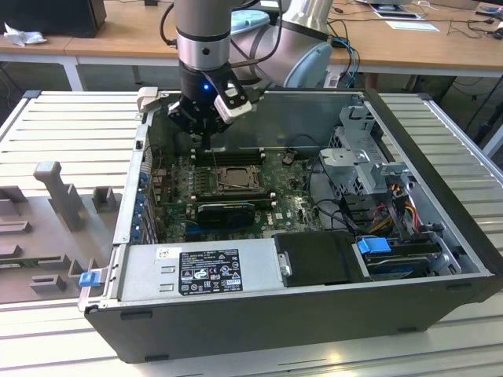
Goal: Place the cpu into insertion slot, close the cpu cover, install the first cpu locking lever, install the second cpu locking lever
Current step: 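Install the first cpu locking lever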
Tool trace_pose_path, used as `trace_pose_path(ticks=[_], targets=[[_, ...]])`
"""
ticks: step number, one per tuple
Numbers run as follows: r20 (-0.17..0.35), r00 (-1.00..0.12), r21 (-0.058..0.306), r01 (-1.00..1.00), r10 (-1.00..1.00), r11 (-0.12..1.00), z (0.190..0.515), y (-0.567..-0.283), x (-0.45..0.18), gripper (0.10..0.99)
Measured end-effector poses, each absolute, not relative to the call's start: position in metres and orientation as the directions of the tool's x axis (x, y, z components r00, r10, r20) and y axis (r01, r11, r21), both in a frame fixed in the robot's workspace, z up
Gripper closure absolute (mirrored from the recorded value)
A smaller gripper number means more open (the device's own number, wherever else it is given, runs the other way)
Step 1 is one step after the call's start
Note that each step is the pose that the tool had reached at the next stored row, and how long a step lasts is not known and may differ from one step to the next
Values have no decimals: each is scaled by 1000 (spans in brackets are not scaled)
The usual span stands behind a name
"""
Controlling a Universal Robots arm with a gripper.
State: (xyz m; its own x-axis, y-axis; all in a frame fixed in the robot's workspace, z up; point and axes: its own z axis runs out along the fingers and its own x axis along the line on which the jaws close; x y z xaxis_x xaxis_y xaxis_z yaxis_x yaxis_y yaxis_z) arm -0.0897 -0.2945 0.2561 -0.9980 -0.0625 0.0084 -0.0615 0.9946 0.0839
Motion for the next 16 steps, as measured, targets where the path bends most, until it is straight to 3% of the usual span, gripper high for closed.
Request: trace_pose_path(ticks=[16], targets=[[8, -998, 84, -62, -62, 995, 256, -294, -84, 980]])
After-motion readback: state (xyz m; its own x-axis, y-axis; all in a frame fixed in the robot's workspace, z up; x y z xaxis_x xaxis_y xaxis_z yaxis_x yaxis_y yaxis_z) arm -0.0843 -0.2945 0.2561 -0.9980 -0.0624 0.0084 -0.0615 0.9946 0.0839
